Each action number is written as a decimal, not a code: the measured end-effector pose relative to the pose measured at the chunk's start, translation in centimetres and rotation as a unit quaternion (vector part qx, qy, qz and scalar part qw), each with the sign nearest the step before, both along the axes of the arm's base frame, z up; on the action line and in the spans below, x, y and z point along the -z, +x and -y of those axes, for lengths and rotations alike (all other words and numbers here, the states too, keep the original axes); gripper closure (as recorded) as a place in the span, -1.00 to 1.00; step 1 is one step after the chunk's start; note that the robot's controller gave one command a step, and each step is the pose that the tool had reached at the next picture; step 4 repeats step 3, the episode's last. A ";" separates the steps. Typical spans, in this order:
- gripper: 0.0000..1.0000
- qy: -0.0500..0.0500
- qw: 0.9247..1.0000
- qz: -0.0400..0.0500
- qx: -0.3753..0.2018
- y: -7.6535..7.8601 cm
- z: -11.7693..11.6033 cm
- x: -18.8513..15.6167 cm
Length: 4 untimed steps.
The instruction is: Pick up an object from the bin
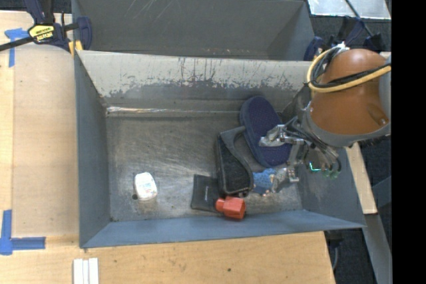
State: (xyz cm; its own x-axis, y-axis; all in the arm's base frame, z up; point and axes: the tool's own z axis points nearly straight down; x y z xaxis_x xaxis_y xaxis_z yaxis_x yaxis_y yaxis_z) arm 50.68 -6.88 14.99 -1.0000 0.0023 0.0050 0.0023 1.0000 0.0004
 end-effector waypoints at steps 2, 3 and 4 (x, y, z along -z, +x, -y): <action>1.00 -0.001 1.000 0.015 -0.022 -0.5 1.7 7.4; 1.00 -0.002 0.999 0.008 -0.047 0.9 4.3 -6.4; 1.00 -0.002 0.999 0.008 -0.047 0.9 4.3 -6.4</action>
Offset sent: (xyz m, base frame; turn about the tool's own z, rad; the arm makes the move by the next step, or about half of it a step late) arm -0.0119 -0.0179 -0.0799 -0.0413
